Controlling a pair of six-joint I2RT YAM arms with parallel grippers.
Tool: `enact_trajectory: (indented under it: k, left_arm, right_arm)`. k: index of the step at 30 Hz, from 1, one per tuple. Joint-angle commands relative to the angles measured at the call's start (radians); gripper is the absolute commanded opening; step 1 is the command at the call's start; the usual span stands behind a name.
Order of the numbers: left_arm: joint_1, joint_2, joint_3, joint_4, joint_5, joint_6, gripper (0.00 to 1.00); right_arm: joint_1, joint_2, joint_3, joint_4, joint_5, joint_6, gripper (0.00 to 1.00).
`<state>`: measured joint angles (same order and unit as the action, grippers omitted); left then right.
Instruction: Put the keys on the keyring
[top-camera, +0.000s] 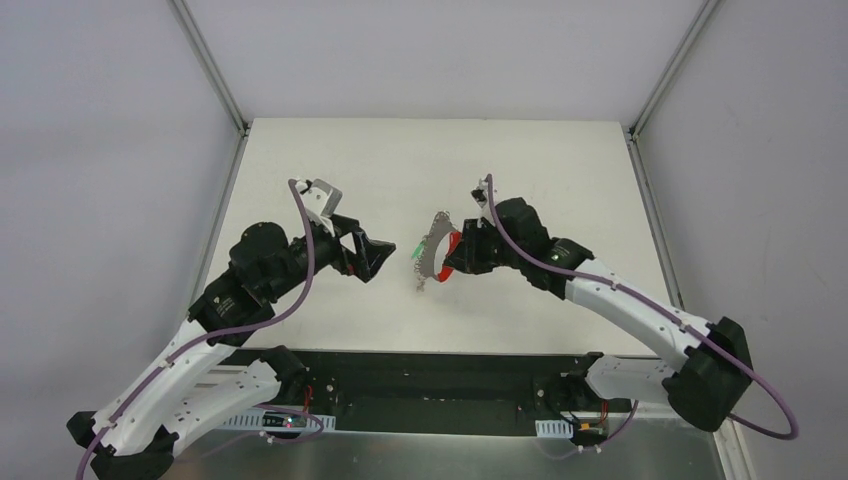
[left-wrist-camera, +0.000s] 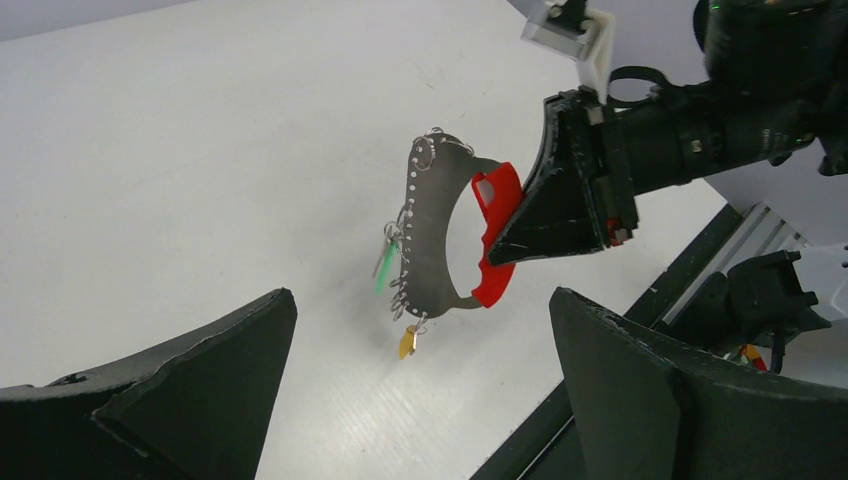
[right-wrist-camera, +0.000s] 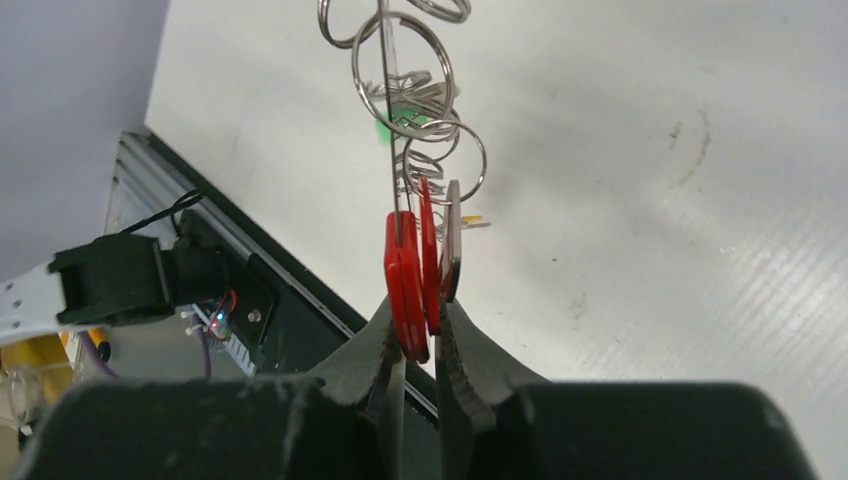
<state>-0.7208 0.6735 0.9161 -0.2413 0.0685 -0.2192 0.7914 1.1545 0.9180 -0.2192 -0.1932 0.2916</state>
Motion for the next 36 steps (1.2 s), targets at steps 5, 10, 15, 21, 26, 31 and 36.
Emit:
enact_trajectory:
  k: [5,10,15,21,26,31,36]
  left_arm:
    - [-0.005,-0.059,-0.019,-0.050,-0.046,0.009,0.99]
    - [-0.005,-0.084,-0.035,-0.061,-0.033,0.012,0.99]
    - [-0.005,-0.097,-0.051,-0.065,-0.007,0.013,0.99]
    - [-0.005,-0.100,-0.053,-0.089,-0.006,0.022,0.99]
    - [-0.005,-0.101,-0.047,-0.120,-0.042,0.033,0.99]
    - [-0.004,-0.097,-0.035,-0.163,-0.077,0.034,0.99]
    - [-0.005,-0.107,-0.060,-0.176,-0.152,0.051,0.99]
  right_arm:
    - [-0.083,0.223,0.023,0.031,-0.019,0.138,0.00]
    - [-0.101,0.305,0.033,0.061,-0.003,0.193,0.00]
    - [-0.140,0.335,-0.001,0.109,0.027,0.247,0.21]
    - [-0.159,0.325,0.004,0.102,0.085,0.252,0.42]
    - [-0.166,0.265,0.024,0.040,0.150,0.217,0.56]
    - [-0.166,0.146,0.051,-0.027,0.231,0.163,0.71]
    - [-0.165,0.035,0.063,-0.036,0.254,0.128,0.99]
